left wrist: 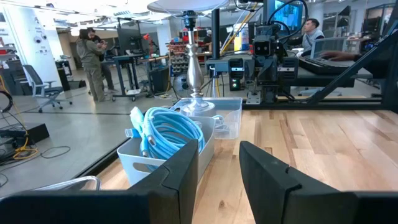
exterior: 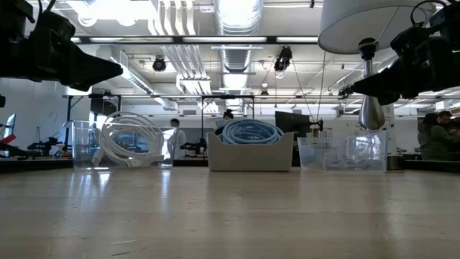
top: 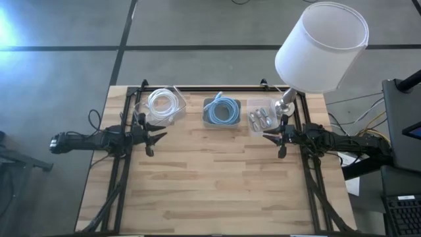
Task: Pick & Place USB Port
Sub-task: Return to Home Position
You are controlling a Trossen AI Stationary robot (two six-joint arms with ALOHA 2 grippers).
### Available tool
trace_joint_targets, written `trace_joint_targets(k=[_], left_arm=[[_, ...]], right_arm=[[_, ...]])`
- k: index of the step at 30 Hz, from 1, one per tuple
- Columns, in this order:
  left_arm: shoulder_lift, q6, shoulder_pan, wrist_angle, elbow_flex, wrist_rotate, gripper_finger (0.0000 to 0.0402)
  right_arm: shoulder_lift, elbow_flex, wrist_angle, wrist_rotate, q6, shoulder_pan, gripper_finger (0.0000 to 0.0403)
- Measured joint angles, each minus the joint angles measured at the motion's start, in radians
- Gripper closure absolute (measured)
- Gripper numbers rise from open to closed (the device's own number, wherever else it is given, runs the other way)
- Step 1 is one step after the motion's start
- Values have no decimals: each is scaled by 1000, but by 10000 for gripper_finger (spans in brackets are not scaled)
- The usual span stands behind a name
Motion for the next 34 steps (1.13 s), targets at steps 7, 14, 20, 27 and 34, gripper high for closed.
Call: trace_joint_targets(k=[7, 14, 20, 27, 34], left_arm=[[0, 0, 0, 0, 0, 0, 280], [0, 0, 0, 0, 0, 0, 280], [0, 0, 0, 0, 0, 0, 280], [0, 0, 0, 0, 0, 0, 280], [0, 0, 0, 0, 0, 0, 280]], right_arm=[[0, 0, 0, 0, 0, 0, 328], [0, 0, 0, 0, 0, 0, 317], [0, 0, 0, 0, 0, 0, 314], [0, 0, 0, 0, 0, 0, 327], [0, 0, 0, 0, 0, 0, 335]])
